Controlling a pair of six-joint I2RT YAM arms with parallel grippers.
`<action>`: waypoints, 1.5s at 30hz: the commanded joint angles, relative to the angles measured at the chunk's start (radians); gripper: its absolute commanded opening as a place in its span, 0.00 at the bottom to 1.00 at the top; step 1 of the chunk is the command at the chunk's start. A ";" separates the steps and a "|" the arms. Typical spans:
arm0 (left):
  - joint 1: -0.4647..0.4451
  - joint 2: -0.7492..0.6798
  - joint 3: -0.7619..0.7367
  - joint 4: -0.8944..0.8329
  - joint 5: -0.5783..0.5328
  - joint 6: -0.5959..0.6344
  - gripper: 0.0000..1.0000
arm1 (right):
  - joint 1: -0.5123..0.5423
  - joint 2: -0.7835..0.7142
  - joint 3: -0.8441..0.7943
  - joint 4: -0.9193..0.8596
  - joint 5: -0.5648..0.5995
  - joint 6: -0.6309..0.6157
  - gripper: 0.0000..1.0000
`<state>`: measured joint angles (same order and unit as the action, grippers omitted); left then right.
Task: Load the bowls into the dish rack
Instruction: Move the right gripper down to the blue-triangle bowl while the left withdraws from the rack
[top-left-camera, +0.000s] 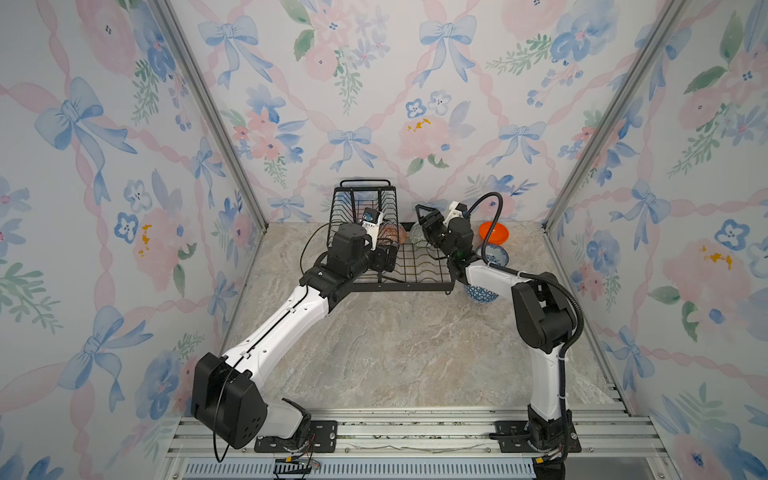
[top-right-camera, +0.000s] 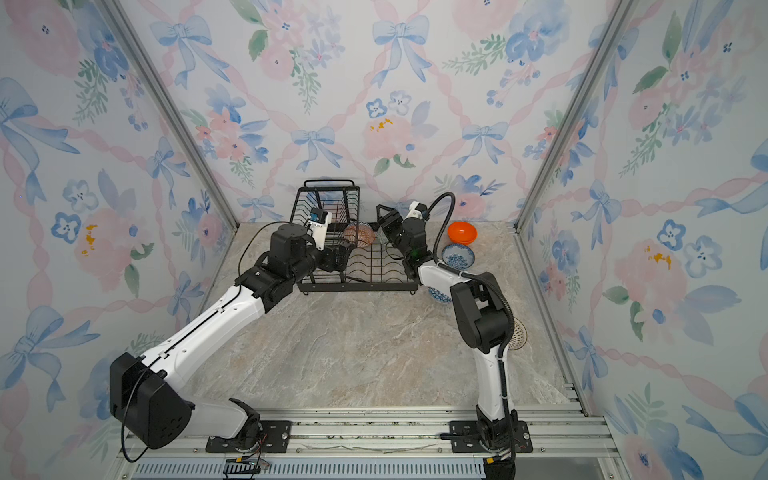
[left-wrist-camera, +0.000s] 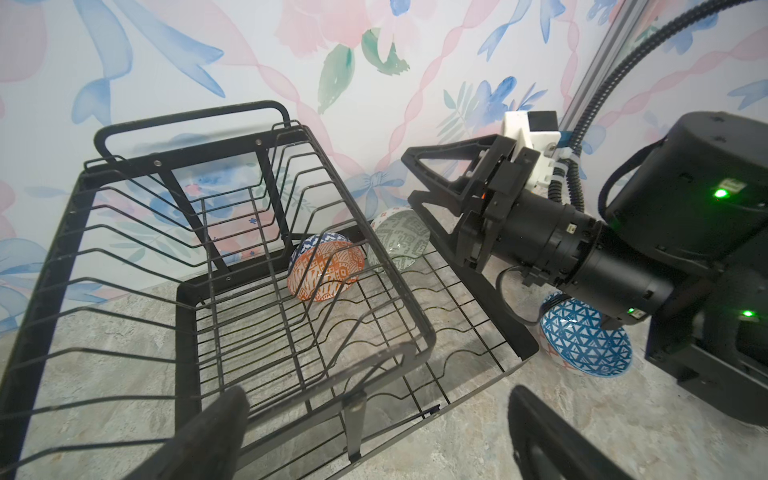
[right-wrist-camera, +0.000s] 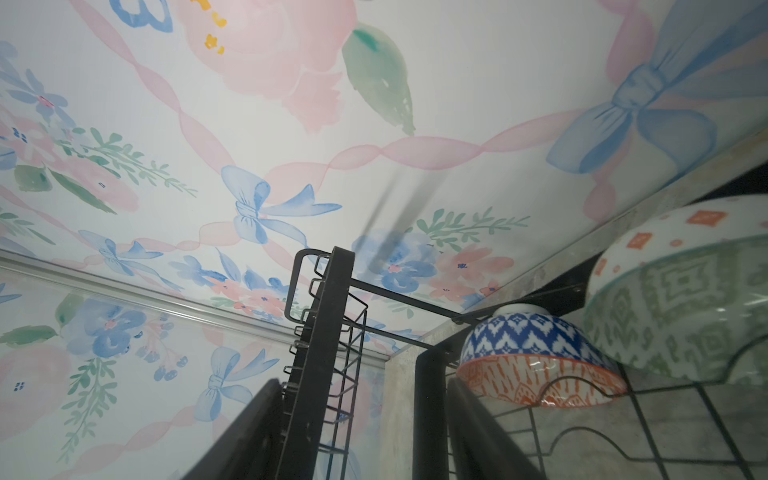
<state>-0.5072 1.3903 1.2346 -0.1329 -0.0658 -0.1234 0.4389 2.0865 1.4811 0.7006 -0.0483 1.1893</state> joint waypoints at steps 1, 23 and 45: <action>-0.011 -0.011 -0.028 -0.014 0.014 0.031 0.98 | -0.019 -0.083 -0.045 -0.080 -0.024 -0.105 0.74; -0.246 0.146 0.108 -0.013 -0.038 -0.008 0.98 | -0.078 -0.483 -0.088 -0.935 0.105 -0.542 0.97; -0.339 0.212 0.095 -0.013 0.056 -0.177 0.98 | -0.316 -0.519 -0.258 -1.435 0.095 -0.539 0.97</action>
<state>-0.8459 1.5833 1.3163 -0.1368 -0.0273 -0.2787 0.1543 1.5192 1.2236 -0.6933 0.0795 0.6601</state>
